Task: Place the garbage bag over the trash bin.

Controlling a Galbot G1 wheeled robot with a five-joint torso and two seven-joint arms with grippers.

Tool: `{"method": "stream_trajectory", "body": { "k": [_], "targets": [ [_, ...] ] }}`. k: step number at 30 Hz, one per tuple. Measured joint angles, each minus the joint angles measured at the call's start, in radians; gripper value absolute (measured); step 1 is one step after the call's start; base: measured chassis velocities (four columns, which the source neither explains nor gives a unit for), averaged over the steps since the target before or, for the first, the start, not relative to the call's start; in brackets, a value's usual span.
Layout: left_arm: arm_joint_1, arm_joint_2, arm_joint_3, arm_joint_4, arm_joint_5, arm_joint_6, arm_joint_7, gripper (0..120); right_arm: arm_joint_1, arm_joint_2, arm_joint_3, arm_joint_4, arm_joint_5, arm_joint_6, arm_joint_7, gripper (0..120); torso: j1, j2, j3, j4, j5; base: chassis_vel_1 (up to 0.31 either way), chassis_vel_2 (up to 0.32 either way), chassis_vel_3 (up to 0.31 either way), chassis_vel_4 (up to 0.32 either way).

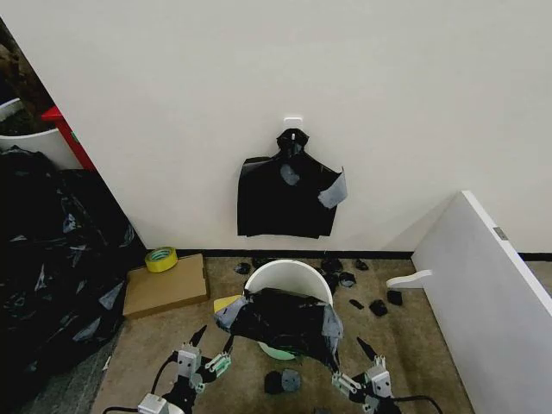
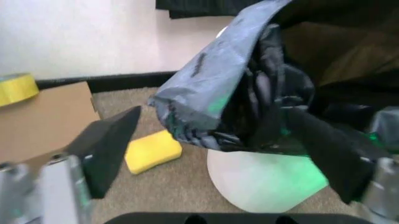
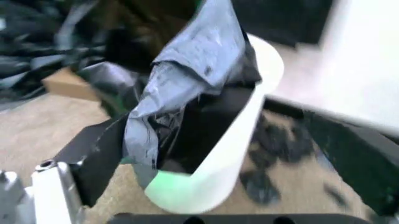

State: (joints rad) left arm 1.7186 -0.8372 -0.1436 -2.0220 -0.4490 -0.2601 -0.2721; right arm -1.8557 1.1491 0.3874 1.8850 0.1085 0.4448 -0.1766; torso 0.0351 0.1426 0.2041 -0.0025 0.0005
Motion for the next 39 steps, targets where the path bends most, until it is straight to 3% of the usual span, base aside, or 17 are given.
{"method": "stream_trajectory", "body": {
  "k": [3,5,8,17,25,27,31,32,36,39],
  "targets": [
    [-0.010,0.005,0.011,-0.006,0.008,-0.003,0.009,100,0.036,0.038,0.081,-0.100,-0.111,0.192,-0.135,100,0.000,0.000,0.000,0.0000,0.0003,0.000,0.000,0.000,0.000],
    [-0.014,0.007,0.013,-0.007,0.007,-0.005,0.014,100,0.045,0.047,0.096,-0.115,-0.136,0.230,-0.147,100,0.000,0.000,0.000,-0.0003,0.0001,0.000,0.000,0.000,0.000],
    [-0.019,0.009,0.018,-0.008,0.011,-0.019,0.028,100,0.091,0.070,0.139,-0.154,-0.201,0.370,-0.191,100,0.000,0.000,0.000,0.0001,0.0003,0.000,0.000,0.000,0.000],
    [-0.018,0.003,0.018,-0.020,0.021,-0.019,0.032,100,0.142,0.063,0.180,-0.110,-0.237,0.393,-0.411,100,0.000,0.000,0.000,0.0001,0.0001,0.000,0.000,0.000,0.000],
    [-0.005,0.000,0.006,-0.032,0.041,-0.059,0.043,100,0.107,0.042,0.152,-0.019,-0.086,0.339,-0.341,100,0.000,0.000,0.000,-0.0002,0.0002,0.000,0.000,0.000,0.000],
    [0.020,-0.021,-0.012,-0.047,0.083,-0.125,0.068,100,0.066,0.000,0.147,0.085,0.086,0.211,-0.283,100,0.000,0.000,0.000,-0.0004,-0.0001,0.000,0.000,0.000,0.000],
    [0.077,-0.103,-0.086,-0.066,0.201,-0.203,0.070,100,0.067,-0.129,0.163,0.243,0.287,-0.074,-0.181,100,0.000,0.000,0.000,-0.0005,0.0004,0.000,0.000,0.000,0.000],
    [0.077,-0.103,-0.086,-0.066,0.201,-0.203,0.070,100,0.067,-0.129,0.163,0.243,0.287,-0.074,-0.181,100,0.000,0.000,0.000,-0.0005,0.0004,0.000,0.000,0.000,0.000],
    [0.122,-0.171,-0.140,-0.067,0.272,-0.252,0.048,100,0.199,-0.303,0.142,0.297,0.411,-0.349,-0.114,100,0.000,0.000,0.000,-0.0001,0.0000,0.000,0.000,0.000,0.000],
    [0.163,-0.230,-0.177,-0.068,0.313,-0.297,0.031,100,0.358,-0.403,0.090,0.231,0.458,-0.499,-0.113,100,0.000,0.000,0.000,0.0005,0.0003,0.000,0.000,0.000,0.000]
  ]
}}
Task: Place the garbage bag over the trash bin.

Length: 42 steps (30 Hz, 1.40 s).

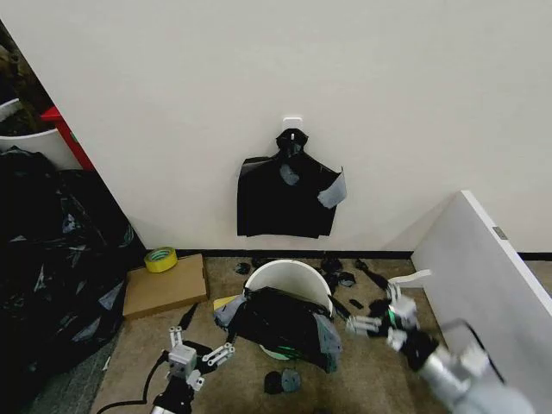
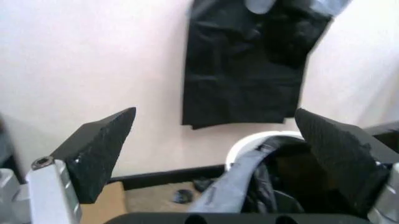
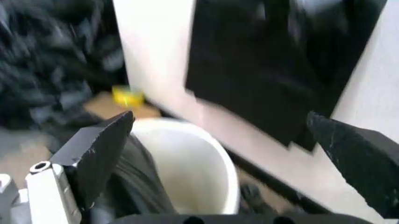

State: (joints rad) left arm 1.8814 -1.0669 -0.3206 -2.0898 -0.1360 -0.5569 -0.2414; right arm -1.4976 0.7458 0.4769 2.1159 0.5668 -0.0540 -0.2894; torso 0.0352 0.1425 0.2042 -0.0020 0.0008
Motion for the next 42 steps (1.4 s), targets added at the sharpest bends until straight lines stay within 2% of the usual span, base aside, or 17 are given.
{"method": "stream_trajectory", "body": {
  "k": [1,3,7,8,9,16,21,29,35,37,42],
  "targets": [
    [0.000,0.000,0.000,0.000,0.000,0.000,0.000,100,0.000,0.000,0.000,0.000,0.000,0.000,0.000,100,0.000,0.000,0.000,0.0000,0.0000,0.000,0.000,0.000,0.000],
    [0.023,-0.036,-0.019,-0.001,0.013,-0.020,-0.009,100,0.091,-0.035,-0.057,-0.052,0.046,-0.067,-0.008,100,0.000,0.000,0.000,-0.0004,0.0000,0.000,0.000,0.000,0.000],
    [0.073,-0.110,-0.058,-0.006,0.048,-0.053,-0.027,100,0.331,-0.057,-0.265,-0.181,0.090,-0.135,-0.025,100,0.000,0.000,0.000,-0.0003,0.0001,0.000,0.000,0.000,0.000],
    [0.084,-0.125,-0.065,-0.006,0.067,-0.062,-0.033,100,0.394,-0.049,-0.319,-0.216,0.090,-0.145,-0.032,100,0.000,0.000,0.000,-0.0006,-0.0001,0.000,0.000,0.000,0.000],
    [0.084,-0.125,-0.065,-0.006,0.067,-0.062,-0.033,100,0.394,-0.049,-0.319,-0.216,0.090,-0.145,-0.032,100,0.000,0.000,0.000,-0.0006,-0.0001,0.000,0.000,0.000,0.000],
    [0.157,-0.186,-0.092,-0.019,0.145,-0.099,-0.053,100,0.745,0.050,-0.648,-0.502,0.030,-0.155,-0.101,100,0.000,0.000,0.000,-0.0001,-0.0002,0.000,0.000,0.000,0.000],
    [0.174,-0.208,-0.093,-0.031,0.160,-0.105,-0.056,100,0.854,0.088,-0.739,-0.625,0.028,-0.130,-0.154,100,0.000,0.000,0.000,-0.0010,-0.0003,0.000,0.000,0.000,0.000],
    [0.178,-0.218,-0.069,-0.035,0.182,-0.105,-0.056,100,0.947,0.144,-0.837,-0.742,0.021,-0.127,-0.222,97,0.000,0.000,0.000,-0.0005,-0.0002,0.000,0.000,0.000,0.000],
    [0.173,-0.217,-0.046,-0.036,0.192,-0.099,-0.054,100,0.976,0.175,-0.873,-0.804,-0.007,-0.115,-0.247,70,0.000,0.000,0.000,-0.0008,-0.0004,0.000,0.000,0.000,0.000],
    [0.172,-0.217,-0.043,-0.036,0.192,-0.099,-0.054,100,0.979,0.176,-0.875,-0.808,-0.009,-0.114,-0.249,67,0.000,0.000,0.000,-0.0008,-0.0004,0.000,0.000,0.000,0.000],
    [0.169,-0.217,-0.038,-0.036,0.187,-0.095,-0.054,100,0.985,0.181,-0.883,-0.819,-0.022,-0.109,-0.259,46,0.000,0.000,0.000,-0.0007,-0.0005,0.000,0.000,0.000,0.000]
  ]
}}
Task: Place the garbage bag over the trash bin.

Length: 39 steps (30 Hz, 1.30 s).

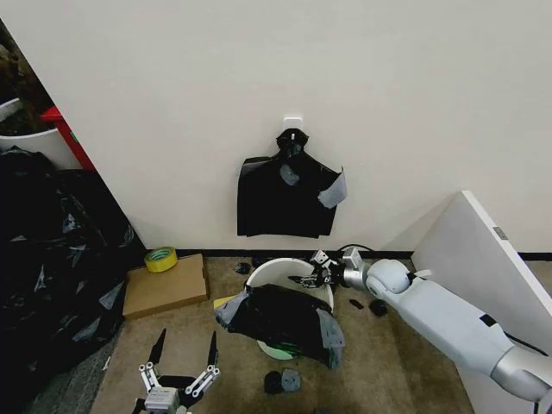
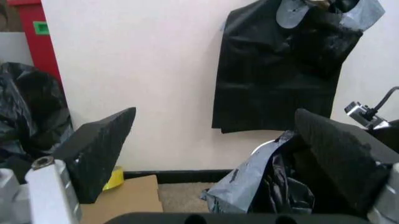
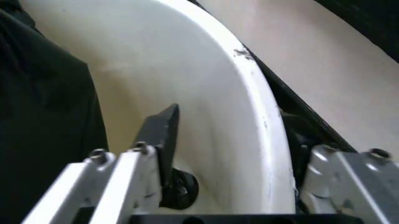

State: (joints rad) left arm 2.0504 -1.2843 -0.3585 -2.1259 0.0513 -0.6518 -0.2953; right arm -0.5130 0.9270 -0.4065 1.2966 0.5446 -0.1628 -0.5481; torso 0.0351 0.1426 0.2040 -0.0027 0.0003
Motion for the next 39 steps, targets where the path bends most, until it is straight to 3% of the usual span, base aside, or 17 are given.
{"method": "stream_trajectory", "body": {
  "k": [3,8,14,20,26,30,39],
  "targets": [
    [-0.002,0.000,0.000,-0.002,-0.002,0.001,0.000,100,0.000,0.001,-0.001,0.000,-0.002,0.001,-0.001,39,0.000,0.000,0.000,0.0000,0.0000,0.000,0.000,0.000,0.000],
    [-0.004,0.001,0.003,-0.009,-0.010,0.008,0.000,100,-0.016,-0.013,0.003,0.019,0.000,0.001,0.002,16,0.000,0.000,0.000,0.0003,0.0002,0.000,0.000,0.000,0.000],
    [-0.006,0.003,0.013,-0.019,-0.013,0.016,-0.001,100,-0.062,-0.043,0.041,0.066,0.076,-0.027,0.068,4,0.000,0.000,0.000,0.0000,0.0002,0.000,0.000,0.000,0.000],
    [-0.005,0.009,0.025,-0.023,-0.015,0.018,-0.001,100,-0.129,-0.092,0.093,0.155,0.172,-0.080,0.192,3,0.000,0.000,0.000,0.0003,0.0009,0.000,0.000,0.000,0.000],
    [-0.012,0.023,0.039,-0.029,-0.019,0.026,-0.001,100,-0.289,-0.152,0.214,0.307,0.309,-0.101,0.402,2,0.000,0.000,0.000,0.0000,0.0006,0.000,0.000,0.000,0.000],
    [-0.018,0.035,0.052,-0.041,-0.031,0.040,0.000,100,-0.467,-0.174,0.353,0.424,0.366,-0.100,0.566,2,0.000,0.000,0.000,-0.0004,0.0004,0.000,0.000,0.000,0.000],
    [-0.007,0.057,0.058,-0.057,-0.037,0.050,0.001,100,-0.635,-0.129,0.470,0.565,0.413,-0.093,0.798,2,0.000,0.000,0.000,0.0000,0.0004,0.000,0.000,0.000,0.000]
  ]
}}
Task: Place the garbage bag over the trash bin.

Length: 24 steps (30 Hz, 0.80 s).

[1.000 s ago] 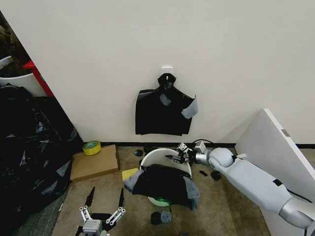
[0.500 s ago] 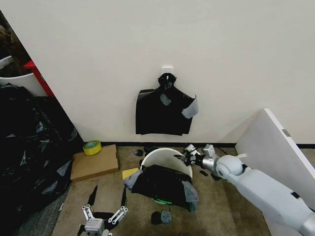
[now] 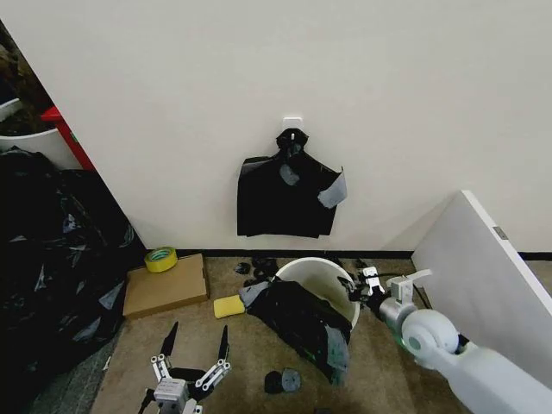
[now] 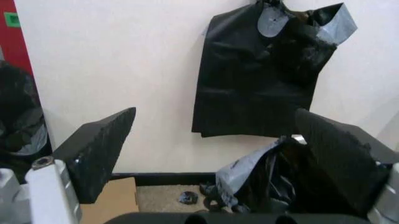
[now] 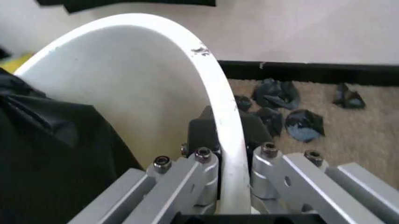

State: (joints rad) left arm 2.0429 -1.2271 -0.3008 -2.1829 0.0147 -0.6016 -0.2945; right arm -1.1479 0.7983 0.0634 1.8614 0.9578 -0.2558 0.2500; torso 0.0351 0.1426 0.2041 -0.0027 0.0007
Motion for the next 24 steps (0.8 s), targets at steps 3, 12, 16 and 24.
{"method": "stream_trajectory", "body": {
  "k": [3,12,16,24],
  "targets": [
    [0.011,0.007,-0.005,-0.011,-0.004,0.003,0.000,100,-0.050,0.047,0.029,0.061,0.014,0.002,0.108,2,0.000,0.000,0.000,0.0003,0.0000,0.000,0.000,0.000,0.000],
    [0.029,0.014,-0.016,-0.026,-0.031,0.016,-0.002,100,-0.144,0.265,0.036,0.154,0.000,0.048,0.370,2,0.000,0.000,0.000,0.0001,-0.0004,0.000,0.000,0.000,0.000],
    [0.034,0.012,-0.016,-0.027,-0.030,0.016,-0.002,100,-0.157,0.317,0.023,0.148,-0.036,0.086,0.396,2,0.000,0.000,0.000,0.0001,-0.0005,0.000,0.000,0.000,0.000],
    [0.036,0.013,-0.017,-0.027,-0.027,0.016,-0.004,100,-0.175,0.395,-0.008,0.100,-0.138,0.190,0.442,2,0.000,0.000,0.000,0.0001,-0.0005,0.000,0.000,0.000,0.000]
  ]
}}
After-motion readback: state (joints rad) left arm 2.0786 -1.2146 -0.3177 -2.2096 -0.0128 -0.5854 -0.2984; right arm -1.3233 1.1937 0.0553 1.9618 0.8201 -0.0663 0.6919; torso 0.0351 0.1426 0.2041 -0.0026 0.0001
